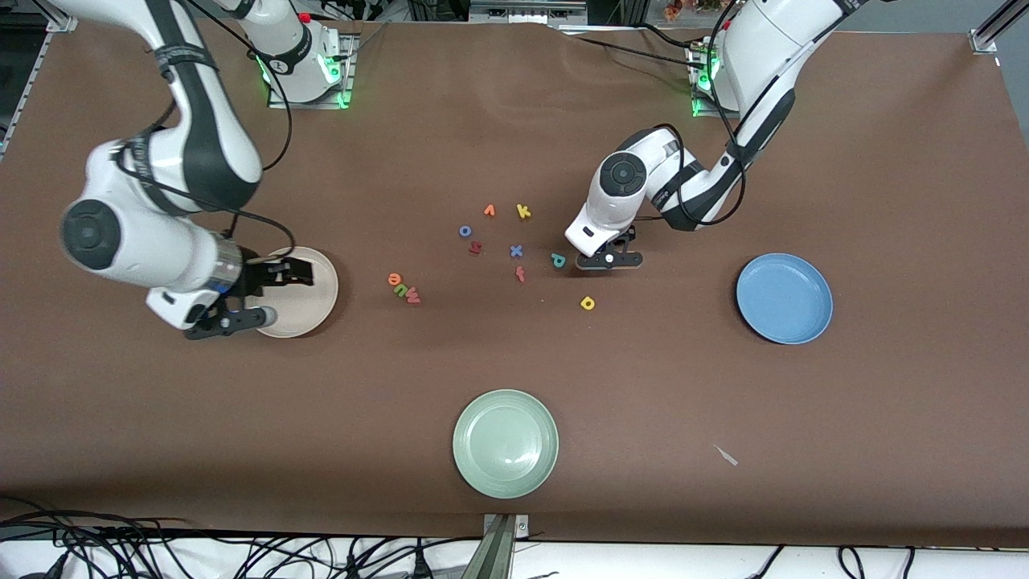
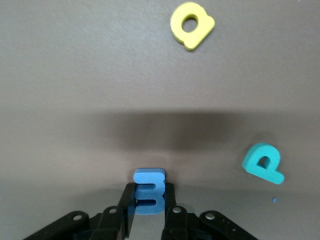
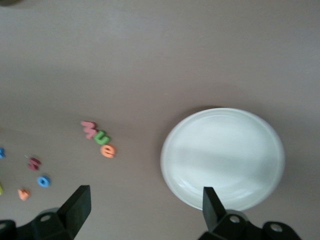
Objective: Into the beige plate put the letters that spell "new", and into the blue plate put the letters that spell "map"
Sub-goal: 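Carry the blue m to the blue plate while the right gripper reaches letters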
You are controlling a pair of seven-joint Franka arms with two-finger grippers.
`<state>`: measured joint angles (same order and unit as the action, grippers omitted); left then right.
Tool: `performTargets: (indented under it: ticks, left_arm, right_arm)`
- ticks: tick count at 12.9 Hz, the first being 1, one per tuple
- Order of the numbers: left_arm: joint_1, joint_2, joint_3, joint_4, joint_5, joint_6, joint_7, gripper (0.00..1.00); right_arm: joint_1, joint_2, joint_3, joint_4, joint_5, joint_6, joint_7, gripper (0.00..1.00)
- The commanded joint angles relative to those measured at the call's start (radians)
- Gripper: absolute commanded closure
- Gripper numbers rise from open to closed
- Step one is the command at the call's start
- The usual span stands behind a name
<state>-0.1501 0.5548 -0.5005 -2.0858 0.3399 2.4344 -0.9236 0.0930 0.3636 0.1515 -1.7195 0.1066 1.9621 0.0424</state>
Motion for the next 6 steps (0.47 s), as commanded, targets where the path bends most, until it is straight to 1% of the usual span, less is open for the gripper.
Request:
performTargets:
  ticks: [1,2,3,4,6]
  left_arm:
    - [0.02,-0.038,0.0,0.099,0.025,-0.2,0.037,1.0]
    - [0.033,-0.035,-0.003,0.165,0.01,-0.304,0.096,1.0]
    - [0.04,-0.033,-0.001,0.215,-0.034,-0.383,0.158,1.0]
    - [0.064,-0.033,0.0,0.255,-0.054,-0.44,0.233,1.0]
    - [0.136,-0.035,-0.001,0.337,-0.055,-0.581,0.371,1.0]
  right_arm:
    - [0.001,-0.018,0.104,-0.125,-0.074,0.169,0.146,0.01]
    - [0.001,-0.02,0.14,-0.184,-0.127,0.24,0.192,0.01]
    - [0.001,-0.02,0.169,-0.225,-0.184,0.289,0.215,0.01]
    - [0.001,-0.015,0.184,-0.259,-0.215,0.338,0.217,0.01]
    - [0.001,0.0,0.187,-0.348,-0.225,0.487,0.214,0.01]
